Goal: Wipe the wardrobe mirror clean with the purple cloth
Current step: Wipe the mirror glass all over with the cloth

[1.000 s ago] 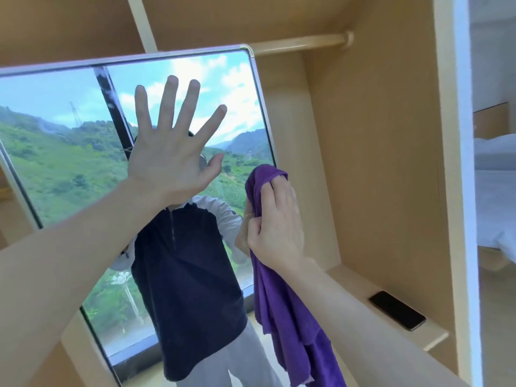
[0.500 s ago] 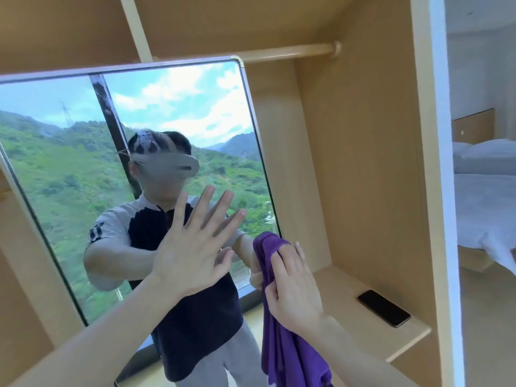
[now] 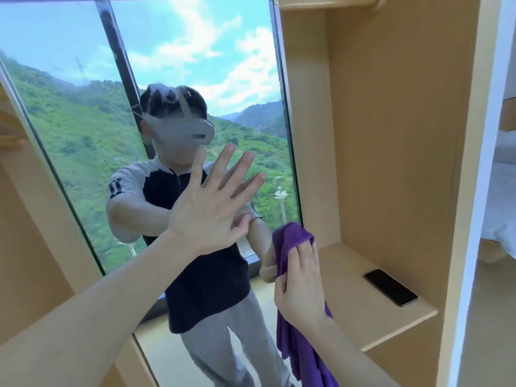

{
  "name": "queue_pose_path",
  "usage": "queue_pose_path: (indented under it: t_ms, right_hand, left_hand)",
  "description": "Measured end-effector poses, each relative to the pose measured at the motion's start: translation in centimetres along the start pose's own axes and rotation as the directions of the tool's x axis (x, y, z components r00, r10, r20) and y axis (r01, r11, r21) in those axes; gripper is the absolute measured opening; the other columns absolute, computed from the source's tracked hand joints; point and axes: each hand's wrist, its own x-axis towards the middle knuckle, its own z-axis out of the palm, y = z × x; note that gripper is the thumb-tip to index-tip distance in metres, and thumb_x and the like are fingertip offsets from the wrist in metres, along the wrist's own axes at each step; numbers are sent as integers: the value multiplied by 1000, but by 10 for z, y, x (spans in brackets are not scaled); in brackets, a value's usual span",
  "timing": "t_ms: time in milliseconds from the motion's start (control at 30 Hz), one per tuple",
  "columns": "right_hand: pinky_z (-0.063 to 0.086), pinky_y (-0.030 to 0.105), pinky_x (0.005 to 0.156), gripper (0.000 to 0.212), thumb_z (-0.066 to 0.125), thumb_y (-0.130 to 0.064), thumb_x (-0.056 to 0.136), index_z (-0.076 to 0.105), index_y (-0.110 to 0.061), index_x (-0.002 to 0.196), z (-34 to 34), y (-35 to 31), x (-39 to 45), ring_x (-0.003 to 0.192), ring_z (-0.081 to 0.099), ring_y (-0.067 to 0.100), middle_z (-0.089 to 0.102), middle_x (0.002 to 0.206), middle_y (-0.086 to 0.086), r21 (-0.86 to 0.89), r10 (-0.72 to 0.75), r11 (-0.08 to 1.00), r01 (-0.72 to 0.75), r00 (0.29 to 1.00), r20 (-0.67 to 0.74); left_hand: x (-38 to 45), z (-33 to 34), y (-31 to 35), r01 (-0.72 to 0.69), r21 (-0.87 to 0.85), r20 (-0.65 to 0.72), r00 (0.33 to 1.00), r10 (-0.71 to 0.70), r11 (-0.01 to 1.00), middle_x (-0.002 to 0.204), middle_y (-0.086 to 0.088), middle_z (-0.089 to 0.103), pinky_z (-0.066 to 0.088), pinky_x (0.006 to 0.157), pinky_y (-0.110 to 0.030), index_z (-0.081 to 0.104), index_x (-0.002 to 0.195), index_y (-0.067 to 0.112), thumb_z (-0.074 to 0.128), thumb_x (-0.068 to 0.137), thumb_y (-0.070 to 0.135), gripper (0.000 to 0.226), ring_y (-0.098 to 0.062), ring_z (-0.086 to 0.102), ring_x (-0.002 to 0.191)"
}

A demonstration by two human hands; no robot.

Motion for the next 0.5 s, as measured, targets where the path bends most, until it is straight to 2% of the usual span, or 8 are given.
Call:
queue_pose_path:
  t_ms: [100, 200, 267, 333, 433, 500]
  right_hand:
    - [17, 44, 124, 55, 35, -2, 68, 50, -5, 121, 12, 19, -38, 127, 46, 37, 45, 131, 11, -42, 24, 999, -19, 992, 127]
    - [8, 38, 126, 57, 51, 6, 61, 53, -1, 118, 6, 24, -39, 124, 45, 37, 52, 126, 16, -89, 10, 996, 5, 986, 164]
    - [8, 38, 127, 52, 56, 7, 62, 55, -1, 113, -3, 21, -23, 121, 46, 38, 53, 121, 16, -92, -26, 995, 38, 992, 127]
    - [16, 44, 125, 44, 54, 6, 66, 56, 0, 109, -15, 11, 3, 119, 49, 38, 52, 116, 14, -61, -53, 996, 57, 996, 77]
    - [27, 53, 119, 30, 51, 7, 69, 51, -4, 97, -32, -12, 44, 110, 48, 36, 49, 107, 11, 30, -76, 997, 78, 996, -43]
    - [28, 54, 118, 27, 50, 6, 71, 47, -6, 95, -37, -22, 57, 110, 47, 35, 48, 108, 10, 63, -71, 995, 77, 993, -95]
  left_hand:
    - [-1, 1, 0, -8, -11, 1, 1000, 8, 1000, 171, -12, 1, 0, 119, -71, 12, 163, 26, 26, 96, 53, 73, -43, -2, 156]
    - [-1, 1, -1, -13, -15, -9, 1000, 12, 1000, 171, -13, 1, 2, 119, -72, 8, 163, 26, 22, 97, 52, 73, -44, -3, 156]
    - [-2, 2, -1, -11, -19, -13, 1000, 11, 1000, 171, -13, 0, 3, 119, -72, 7, 163, 26, 22, 97, 52, 73, -44, -3, 156]
    - [-2, 2, 0, -8, -20, -17, 1000, 8, 1000, 171, -13, 0, 4, 119, -72, 8, 163, 26, 25, 97, 53, 73, -44, -2, 156]
    - [-1, 2, -1, -12, -27, -15, 1000, 11, 1000, 171, -13, 2, 3, 119, -72, 11, 163, 26, 27, 96, 53, 74, -44, -1, 156]
    - [-1, 2, -1, -12, -15, -13, 1000, 12, 1000, 171, -14, 1, 1, 119, -72, 11, 163, 25, 26, 96, 53, 74, -44, -2, 156]
